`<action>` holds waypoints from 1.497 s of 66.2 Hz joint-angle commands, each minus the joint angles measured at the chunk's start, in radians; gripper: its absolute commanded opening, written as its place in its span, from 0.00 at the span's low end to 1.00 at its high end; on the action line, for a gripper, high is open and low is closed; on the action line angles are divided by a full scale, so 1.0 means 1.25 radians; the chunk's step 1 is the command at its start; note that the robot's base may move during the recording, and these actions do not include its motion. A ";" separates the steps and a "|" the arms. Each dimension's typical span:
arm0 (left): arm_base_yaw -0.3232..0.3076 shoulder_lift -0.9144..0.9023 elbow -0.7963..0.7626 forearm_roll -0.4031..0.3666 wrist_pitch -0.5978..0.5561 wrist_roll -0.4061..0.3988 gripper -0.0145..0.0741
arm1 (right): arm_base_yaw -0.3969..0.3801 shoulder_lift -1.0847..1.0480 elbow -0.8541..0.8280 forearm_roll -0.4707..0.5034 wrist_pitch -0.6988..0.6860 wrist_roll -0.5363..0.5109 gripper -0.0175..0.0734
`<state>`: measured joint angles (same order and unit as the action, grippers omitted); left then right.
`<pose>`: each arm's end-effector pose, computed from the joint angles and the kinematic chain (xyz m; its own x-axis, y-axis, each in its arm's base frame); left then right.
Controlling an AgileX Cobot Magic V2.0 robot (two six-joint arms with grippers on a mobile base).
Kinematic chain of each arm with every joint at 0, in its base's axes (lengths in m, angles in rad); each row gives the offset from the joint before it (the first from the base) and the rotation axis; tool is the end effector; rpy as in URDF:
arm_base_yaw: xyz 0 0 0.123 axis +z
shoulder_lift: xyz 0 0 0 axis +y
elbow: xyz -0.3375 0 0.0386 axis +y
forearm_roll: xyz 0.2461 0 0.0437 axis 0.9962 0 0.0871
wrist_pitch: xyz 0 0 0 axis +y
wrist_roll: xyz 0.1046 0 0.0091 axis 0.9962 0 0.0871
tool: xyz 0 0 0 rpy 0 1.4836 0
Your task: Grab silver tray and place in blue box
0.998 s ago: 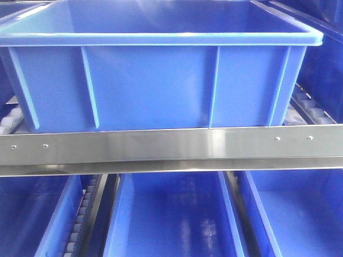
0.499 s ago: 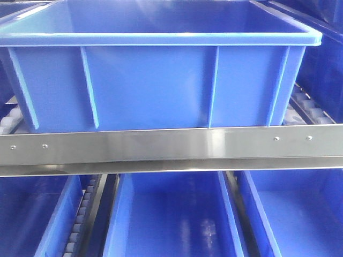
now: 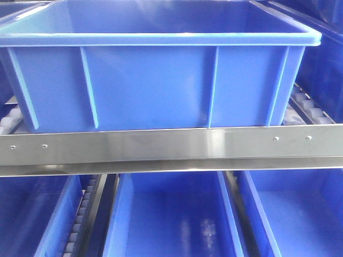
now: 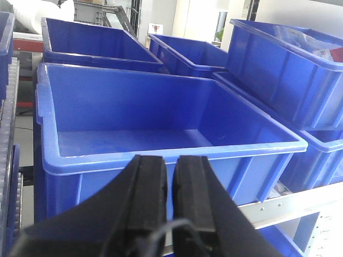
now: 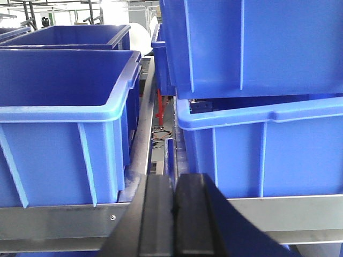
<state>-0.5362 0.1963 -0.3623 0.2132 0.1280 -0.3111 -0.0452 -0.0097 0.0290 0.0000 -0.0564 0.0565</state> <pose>0.0153 -0.0058 0.3238 0.0608 -0.1517 -0.9866 0.4962 0.8622 -0.1020 0.0132 -0.0006 0.2102 0.1262 0.0508 -0.9907 0.0381 0.9977 0.0560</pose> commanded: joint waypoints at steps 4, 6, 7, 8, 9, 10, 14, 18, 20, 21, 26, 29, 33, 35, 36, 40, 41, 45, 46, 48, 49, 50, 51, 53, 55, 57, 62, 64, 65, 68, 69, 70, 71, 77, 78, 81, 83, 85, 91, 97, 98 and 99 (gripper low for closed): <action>0.000 0.009 -0.023 0.005 -0.070 0.000 0.18 | -0.003 -0.017 -0.015 0.000 -0.077 -0.008 0.25; 0.000 0.009 -0.023 0.005 -0.070 0.000 0.18 | -0.003 -0.017 -0.015 0.000 -0.077 -0.008 0.25; 0.000 0.009 -0.023 0.005 -0.070 0.000 0.18 | -0.003 -0.017 -0.015 0.000 -0.077 -0.008 0.25; 0.000 0.009 -0.023 0.005 -0.070 0.000 0.18 | -0.003 -0.017 -0.015 0.000 -0.077 -0.008 0.25; 0.000 0.009 -0.023 0.005 -0.070 0.000 0.18 | -0.003 -0.017 -0.015 0.000 -0.077 -0.008 0.25; 0.000 0.009 -0.023 0.005 -0.070 0.000 0.18 | -0.003 -0.017 -0.015 0.000 -0.077 -0.008 0.25; 0.000 0.009 -0.023 0.005 -0.070 0.000 0.18 | -0.003 -0.017 -0.015 0.000 -0.077 -0.008 0.25; 0.000 0.009 -0.023 0.005 -0.070 0.000 0.18 | -0.003 -0.017 -0.015 0.000 -0.077 -0.008 0.25; 0.000 0.009 -0.023 0.005 -0.070 0.000 0.18 | -0.003 -0.017 -0.015 0.000 -0.077 -0.008 0.25; 0.000 0.009 -0.023 0.005 -0.070 0.000 0.18 | -0.003 -0.017 -0.015 0.000 -0.077 -0.008 0.25; 0.000 0.009 -0.023 0.005 -0.070 0.000 0.18 | -0.003 -0.017 -0.015 0.000 -0.077 -0.008 0.25; 0.000 0.009 -0.023 0.005 -0.070 0.000 0.18 | -0.003 -0.017 -0.015 0.000 -0.077 -0.008 0.25; 0.000 0.009 -0.023 0.005 -0.070 0.000 0.18 | -0.003 -0.017 -0.015 0.000 -0.077 -0.008 0.25; 0.000 0.009 -0.023 0.005 -0.070 0.000 0.18 | -0.003 -0.017 -0.015 0.000 -0.077 -0.008 0.25; 0.000 0.009 -0.023 0.005 -0.070 0.000 0.18 | -0.003 -0.017 -0.015 0.000 -0.077 -0.008 0.25; 0.000 0.009 -0.021 0.005 -0.070 0.000 0.18 | -0.003 -0.017 -0.015 0.000 -0.077 -0.008 0.25; 0.000 0.009 -0.020 0.005 -0.070 0.000 0.18 | -0.003 -0.017 -0.015 0.000 -0.077 -0.008 0.25; 0.002 0.009 -0.008 0.003 -0.072 0.000 0.18 | -0.003 -0.017 -0.015 0.000 -0.077 -0.008 0.25; 0.004 0.009 -0.006 0.003 -0.072 0.000 0.18 | -0.003 -0.017 -0.015 0.000 -0.077 -0.008 0.25; 0.012 0.009 0.002 -0.005 -0.075 0.002 0.18 | -0.003 -0.017 -0.015 0.000 -0.077 -0.008 0.25; 0.016 0.007 0.005 -0.014 -0.075 0.004 0.18 | -0.003 -0.017 -0.015 0.000 -0.077 -0.008 0.25; 0.024 0.003 0.010 -0.027 -0.075 0.021 0.18 | -0.003 -0.017 -0.015 0.000 -0.077 -0.008 0.25; 0.031 -0.001 0.013 -0.040 -0.073 0.042 0.18 | -0.003 -0.017 -0.015 0.000 -0.077 -0.008 0.25; 0.053 -0.011 0.025 -0.085 -0.069 0.111 0.18 | -0.003 -0.017 -0.015 0.000 -0.077 -0.008 0.25; 0.085 -0.027 0.044 -0.157 -0.071 0.199 0.18 | -0.003 -0.017 -0.015 0.000 -0.077 -0.008 0.25; 0.115 -0.042 0.062 -0.205 -0.075 0.257 0.18 | -0.003 -0.017 -0.015 0.000 -0.077 -0.008 0.25; 0.188 -0.075 0.106 -0.220 -0.090 0.280 0.18 | -0.003 -0.017 -0.015 0.000 -0.077 -0.008 0.25; 0.222 -0.092 0.126 -0.218 -0.094 0.280 0.18 | -0.003 -0.017 -0.015 0.000 -0.077 -0.008 0.25; 0.241 -0.099 0.134 -0.217 -0.094 0.280 0.18 | -0.003 -0.017 -0.015 0.000 -0.077 -0.008 0.25; 0.285 -0.128 0.167 -0.213 -0.094 0.280 0.18 | -0.003 -0.017 -0.015 0.000 -0.077 -0.008 0.25; 0.301 -0.135 0.176 -0.213 -0.094 0.280 0.18 | -0.003 -0.017 -0.015 0.000 -0.077 -0.008 0.25; 0.312 -0.146 0.188 -0.213 -0.096 0.280 0.18 | -0.003 -0.017 -0.015 0.000 -0.077 -0.008 0.25; 0.327 -0.153 0.197 -0.213 -0.102 0.280 0.18 | -0.003 -0.017 -0.015 0.000 -0.077 -0.008 0.25; 0.371 -0.177 0.262 -0.211 -0.168 0.280 0.18 | -0.003 -0.017 -0.015 0.000 -0.077 -0.008 0.25; 0.372 -0.174 0.274 -0.207 -0.186 0.280 0.18 | -0.003 -0.017 -0.015 0.000 -0.077 -0.008 0.25; 0.372 -0.176 0.300 -0.194 -0.218 0.280 0.18 | -0.003 -0.017 -0.015 0.000 -0.077 -0.008 0.25; 0.372 -0.178 0.316 -0.192 -0.234 0.280 0.18 | -0.003 -0.017 -0.015 0.000 -0.077 -0.008 0.25; 0.372 -0.179 0.330 -0.191 -0.252 0.280 0.18 | -0.003 -0.017 -0.015 0.000 -0.077 -0.008 0.25; 0.372 -0.179 0.328 -0.184 -0.220 0.280 0.18 | -0.003 -0.017 -0.015 0.000 -0.077 -0.008 0.25; 0.372 -0.179 0.328 -0.184 -0.210 0.280 0.18 | -0.003 -0.017 -0.015 0.000 -0.077 -0.008 0.25; 0.372 -0.179 0.328 -0.184 -0.210 0.280 0.18 | -0.003 -0.017 -0.015 0.000 -0.077 -0.008 0.25; 0.372 -0.179 0.328 -0.184 -0.210 0.280 0.18 | -0.003 -0.017 -0.015 0.000 -0.077 -0.008 0.25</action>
<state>-0.0715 -0.0118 0.0295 -0.0203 -0.0579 0.0363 -0.0452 -0.0097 0.0290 0.0000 -0.0584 0.0558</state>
